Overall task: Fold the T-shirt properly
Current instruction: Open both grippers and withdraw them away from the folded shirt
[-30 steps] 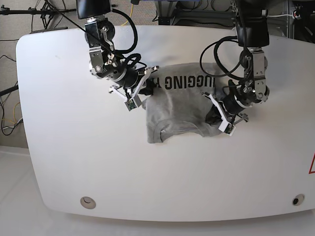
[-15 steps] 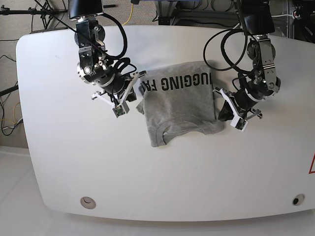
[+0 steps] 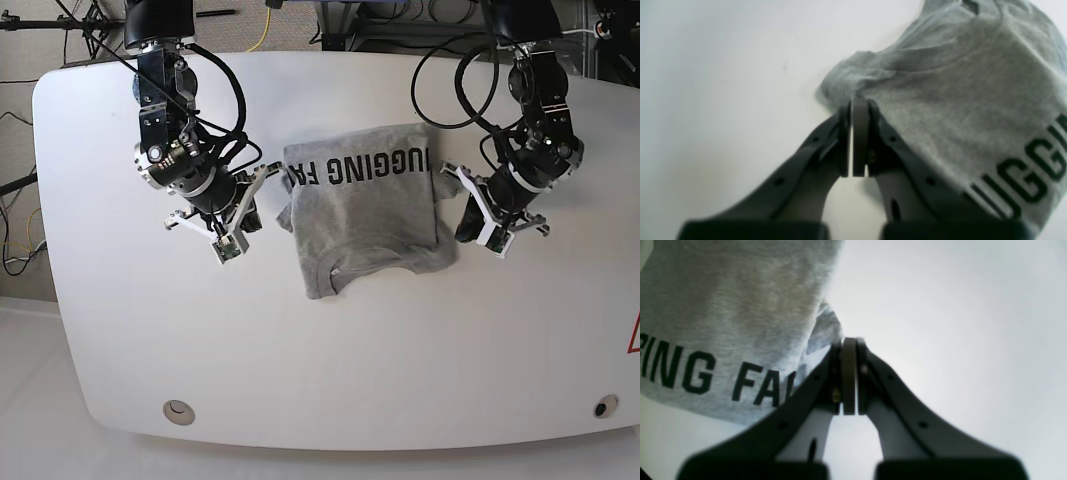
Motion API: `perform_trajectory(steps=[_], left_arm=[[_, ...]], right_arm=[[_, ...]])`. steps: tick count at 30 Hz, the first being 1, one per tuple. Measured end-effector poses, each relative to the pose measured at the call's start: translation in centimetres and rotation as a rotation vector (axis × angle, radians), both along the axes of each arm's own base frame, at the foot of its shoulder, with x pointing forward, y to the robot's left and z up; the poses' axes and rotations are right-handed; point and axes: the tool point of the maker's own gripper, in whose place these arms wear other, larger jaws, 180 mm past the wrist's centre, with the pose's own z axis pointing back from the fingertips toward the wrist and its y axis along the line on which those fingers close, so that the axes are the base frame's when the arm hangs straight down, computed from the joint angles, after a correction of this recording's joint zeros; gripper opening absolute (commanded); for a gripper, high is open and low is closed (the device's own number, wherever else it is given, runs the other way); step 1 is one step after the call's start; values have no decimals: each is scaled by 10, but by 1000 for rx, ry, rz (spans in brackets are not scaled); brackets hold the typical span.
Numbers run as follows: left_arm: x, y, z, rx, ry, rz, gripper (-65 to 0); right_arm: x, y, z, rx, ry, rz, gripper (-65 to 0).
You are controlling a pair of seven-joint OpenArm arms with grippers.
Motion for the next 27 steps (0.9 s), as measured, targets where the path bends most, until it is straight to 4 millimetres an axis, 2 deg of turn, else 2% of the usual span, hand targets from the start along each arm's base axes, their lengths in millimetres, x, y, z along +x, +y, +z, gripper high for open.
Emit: perform_trajectory(steps=[3, 6, 8, 10, 15, 18, 21, 27], left_arm=[[-12, 6, -3, 19, 20, 12, -650], [-23, 18, -5, 34, 30, 43, -650], [-30, 35, -6, 70, 40, 76, -650], [-36, 50, -8, 121, 54, 96, -650], [-53, 86, -12, 173, 86, 176, -650], [-68, 114, -14, 200, 108, 250, -650], [-87, 135, -18, 230, 143, 303, -650], [-123, 161, -26, 251, 205, 379, -650]], right_arm=[[-1, -14, 1, -16, -1, -20, -650], [-2, -47, 4, -27, -10, -120, -650], [-4, -83, 7, -64, -18, -211, -650], [-8, -110, 8, -95, -14, -273, -650], [-20, -154, 13, -160, -11, -332, -650], [-35, -179, 13, -193, 1, -379, -650], [-58, -212, 9, -238, 39, -454, -650], [-103, -260, 8, -302, 97, -579, -650]])
